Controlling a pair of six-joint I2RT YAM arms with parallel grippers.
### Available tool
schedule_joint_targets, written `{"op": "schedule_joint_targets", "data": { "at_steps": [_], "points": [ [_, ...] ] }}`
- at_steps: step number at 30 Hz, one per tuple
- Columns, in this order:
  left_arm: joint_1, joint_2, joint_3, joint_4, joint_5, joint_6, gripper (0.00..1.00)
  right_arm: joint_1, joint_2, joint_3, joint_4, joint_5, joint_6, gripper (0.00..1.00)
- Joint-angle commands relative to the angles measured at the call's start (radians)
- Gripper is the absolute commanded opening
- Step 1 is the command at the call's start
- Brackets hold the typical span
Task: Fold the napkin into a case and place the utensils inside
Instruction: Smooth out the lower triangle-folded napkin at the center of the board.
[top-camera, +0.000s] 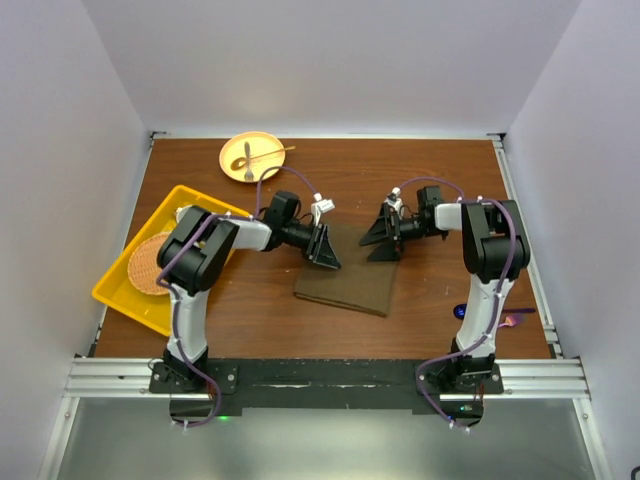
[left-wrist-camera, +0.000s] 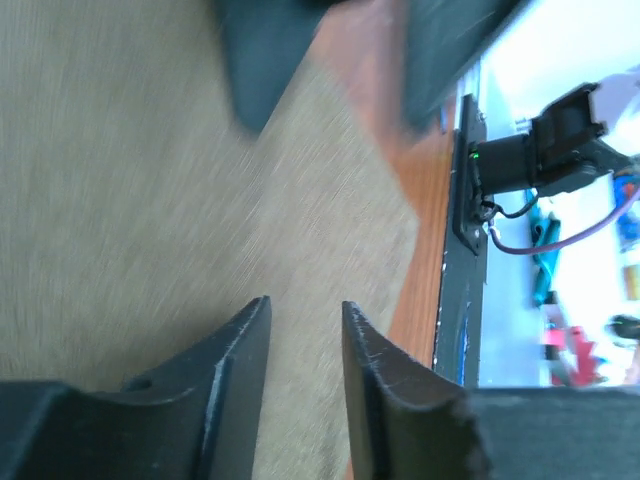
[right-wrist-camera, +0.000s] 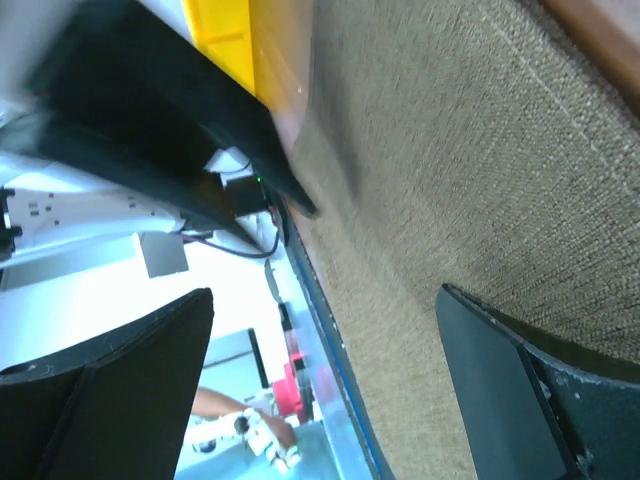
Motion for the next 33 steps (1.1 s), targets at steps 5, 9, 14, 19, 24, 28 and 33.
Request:
{"op": "schedule_joint_targets", "data": {
  "at_steps": [5, 9, 14, 19, 24, 28, 33],
  "points": [
    [0.080, 0.089, 0.000, -0.106, 0.017, 0.016, 0.26, -0.087, 0.199, 0.129, -0.211, 0.054, -0.198, 0.98],
    [0.084, 0.098, 0.005, -0.212, 0.010, 0.109, 0.21, -0.139, 0.196, 0.192, -0.332, 0.043, -0.281, 0.97],
    [0.086, 0.092, 0.003, -0.287, -0.004, 0.200, 0.18, -0.181, 0.181, 0.252, -0.364, 0.072, -0.274, 0.97],
    [0.078, 0.063, 0.023, -0.350, -0.001, 0.289, 0.22, -0.159, 0.115, 0.284, -0.447, -0.007, -0.345, 0.96],
    [0.043, 0.001, 0.061, -0.445, 0.005, 0.442, 0.31, -0.156, 0.054, 0.358, -0.594, -0.035, -0.437, 0.80],
    [0.037, -0.077, 0.071, -0.427, -0.006, 0.467, 0.36, -0.155, 0.052, 0.371, -0.648, -0.011, -0.467, 0.60],
    [0.002, -0.094, 0.107, -0.341, -0.032, 0.419, 0.37, -0.138, 0.037, 0.263, -0.349, 0.109, -0.268, 0.37]
  ]
}}
